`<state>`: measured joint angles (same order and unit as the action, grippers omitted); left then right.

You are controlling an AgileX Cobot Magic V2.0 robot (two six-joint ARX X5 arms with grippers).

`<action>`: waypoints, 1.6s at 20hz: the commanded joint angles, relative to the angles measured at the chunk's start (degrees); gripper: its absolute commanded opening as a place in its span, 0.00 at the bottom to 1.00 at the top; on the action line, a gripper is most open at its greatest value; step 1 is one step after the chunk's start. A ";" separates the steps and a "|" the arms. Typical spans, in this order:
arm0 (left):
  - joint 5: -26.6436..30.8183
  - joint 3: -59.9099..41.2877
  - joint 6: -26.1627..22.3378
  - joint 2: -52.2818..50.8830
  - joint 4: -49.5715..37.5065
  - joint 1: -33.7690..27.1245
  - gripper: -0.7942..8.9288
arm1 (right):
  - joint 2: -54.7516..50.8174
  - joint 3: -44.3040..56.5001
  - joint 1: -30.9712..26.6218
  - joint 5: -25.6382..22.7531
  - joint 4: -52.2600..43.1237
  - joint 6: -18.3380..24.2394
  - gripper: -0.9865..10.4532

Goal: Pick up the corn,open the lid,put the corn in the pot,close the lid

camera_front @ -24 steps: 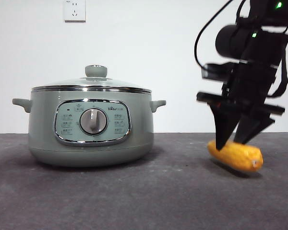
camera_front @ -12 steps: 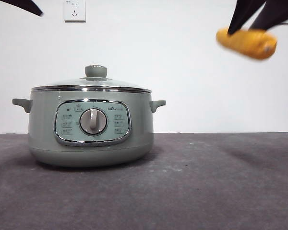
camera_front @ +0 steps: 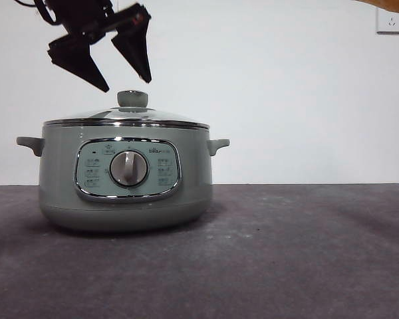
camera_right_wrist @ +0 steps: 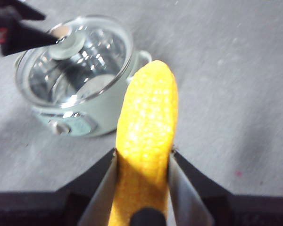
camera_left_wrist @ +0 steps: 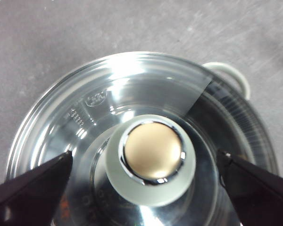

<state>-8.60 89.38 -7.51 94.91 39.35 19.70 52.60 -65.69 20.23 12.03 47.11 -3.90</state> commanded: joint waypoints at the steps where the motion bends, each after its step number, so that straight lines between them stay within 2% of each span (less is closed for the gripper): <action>1: -0.11 0.20 -0.61 1.40 -0.76 0.13 0.69 | 0.00 -0.26 0.07 0.24 0.83 -0.68 0.07; 10: -0.39 0.20 -0.02 4.24 -0.92 0.26 0.69 | 0.00 -0.26 0.07 0.17 0.66 -0.63 0.07; 11: -0.42 0.20 -0.02 4.37 -0.83 0.35 0.65 | 0.00 -0.26 0.07 0.17 0.72 -0.63 0.07; 13: -0.42 0.20 0.44 4.39 -1.09 0.74 0.50 | 0.00 -0.26 0.07 0.15 0.83 -0.63 0.07; 14: -0.42 0.20 0.52 4.39 -1.38 0.79 0.45 | 0.02 -0.26 0.07 0.15 0.83 -0.61 0.07; 18: -1.05 0.20 1.49 4.39 -1.46 1.03 0.42 | 0.02 -0.26 0.07 0.13 0.90 -0.44 0.07; 21: -2.10 0.20 1.53 4.39 -0.39 1.03 0.22 | 0.04 -0.26 0.07 0.13 0.87 -0.44 0.07; 24: -2.10 0.20 1.53 4.39 0.22 1.01 0.19 | 0.07 -0.26 0.07 0.13 0.87 -0.44 0.07; 26: -2.08 0.20 1.53 4.31 0.20 1.01 0.06 | 0.07 -0.26 0.07 0.13 0.85 -0.44 0.08; 32: -2.08 0.33 1.53 1.29 -1.64 0.55 0.07 | 0.07 -0.26 0.07 0.17 -0.31 -0.48 0.08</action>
<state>-9.78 89.52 -6.42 97.86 38.92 20.36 52.64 -65.69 20.23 12.03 47.35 -4.10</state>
